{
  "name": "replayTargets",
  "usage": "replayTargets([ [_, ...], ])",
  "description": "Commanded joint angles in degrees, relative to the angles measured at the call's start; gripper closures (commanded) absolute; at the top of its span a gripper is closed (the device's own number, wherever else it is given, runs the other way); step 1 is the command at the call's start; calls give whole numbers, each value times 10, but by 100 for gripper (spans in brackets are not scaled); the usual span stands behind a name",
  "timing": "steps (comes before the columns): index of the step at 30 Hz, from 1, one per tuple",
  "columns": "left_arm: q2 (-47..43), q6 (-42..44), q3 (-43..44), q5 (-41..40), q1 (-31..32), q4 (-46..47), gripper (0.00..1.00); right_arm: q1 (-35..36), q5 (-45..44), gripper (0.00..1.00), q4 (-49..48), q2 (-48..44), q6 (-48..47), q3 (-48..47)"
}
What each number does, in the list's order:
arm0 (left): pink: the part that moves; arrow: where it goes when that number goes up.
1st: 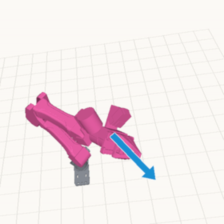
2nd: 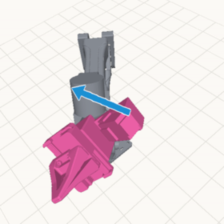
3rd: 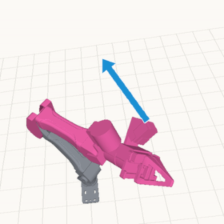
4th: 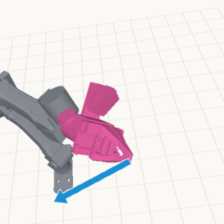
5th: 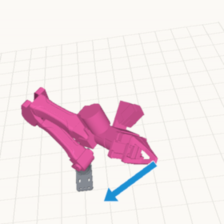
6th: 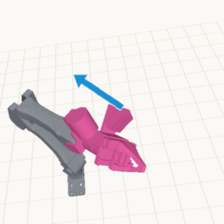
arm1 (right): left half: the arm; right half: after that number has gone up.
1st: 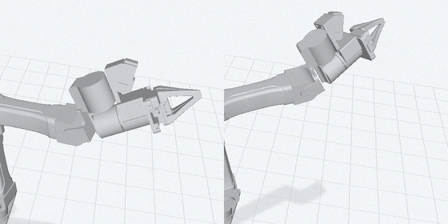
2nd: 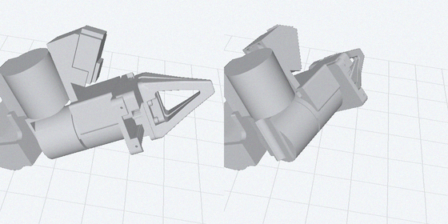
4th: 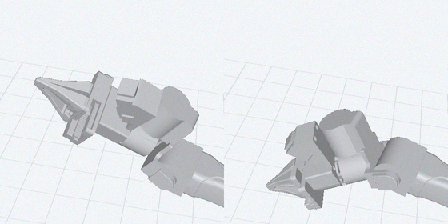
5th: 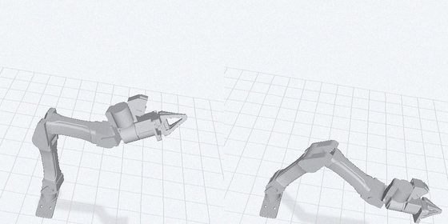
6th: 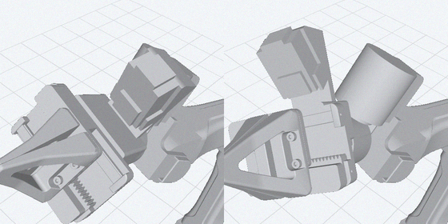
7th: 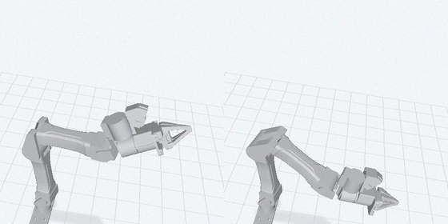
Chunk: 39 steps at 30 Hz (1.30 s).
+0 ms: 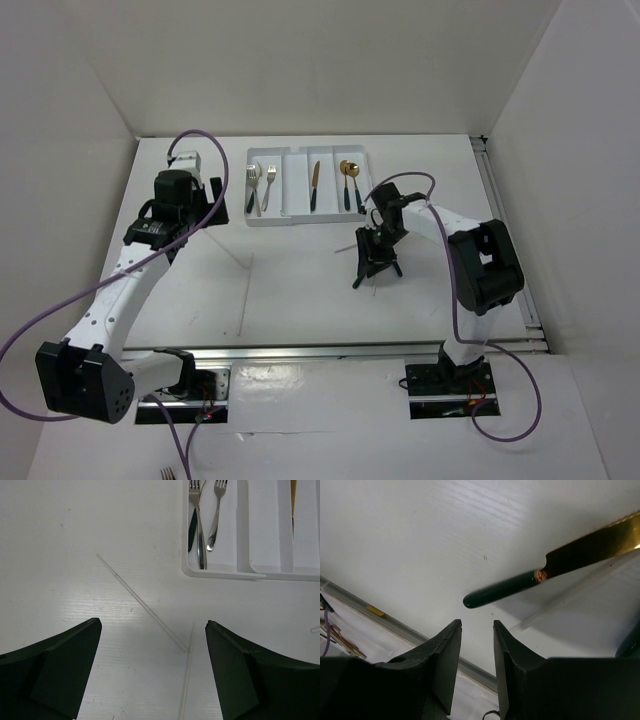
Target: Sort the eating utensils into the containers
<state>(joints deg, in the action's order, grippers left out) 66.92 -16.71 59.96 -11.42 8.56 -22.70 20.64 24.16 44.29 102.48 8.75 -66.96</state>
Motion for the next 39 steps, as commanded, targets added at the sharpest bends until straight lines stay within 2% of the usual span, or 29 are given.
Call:
replayTargets([
  [1,-14,3,-4,-11,2,11,0,10,-6,61,-4,23,21,-34],
  [14,-8,3,-4,-16,2,16,0,30,-126,61,-4,84,51,-76],
  [20,-3,3,2,-21,2,16,0,42,-174,61,9,123,68,-76],
  [26,-3,8,2,-21,2,16,0,48,-205,62,8,123,62,-50],
  [28,-3,8,2,-21,2,16,0,48,-220,68,3,116,57,-30],
  [29,-3,8,2,-21,2,16,0,42,-221,75,3,100,57,-23],
  [30,-3,8,2,-21,2,21,0,42,-221,89,3,94,57,-16],
  [32,-3,8,2,-21,2,21,0,37,-221,99,-3,80,57,2],
  [39,-3,8,2,-16,2,21,0,20,-212,100,-2,64,57,-13],
])
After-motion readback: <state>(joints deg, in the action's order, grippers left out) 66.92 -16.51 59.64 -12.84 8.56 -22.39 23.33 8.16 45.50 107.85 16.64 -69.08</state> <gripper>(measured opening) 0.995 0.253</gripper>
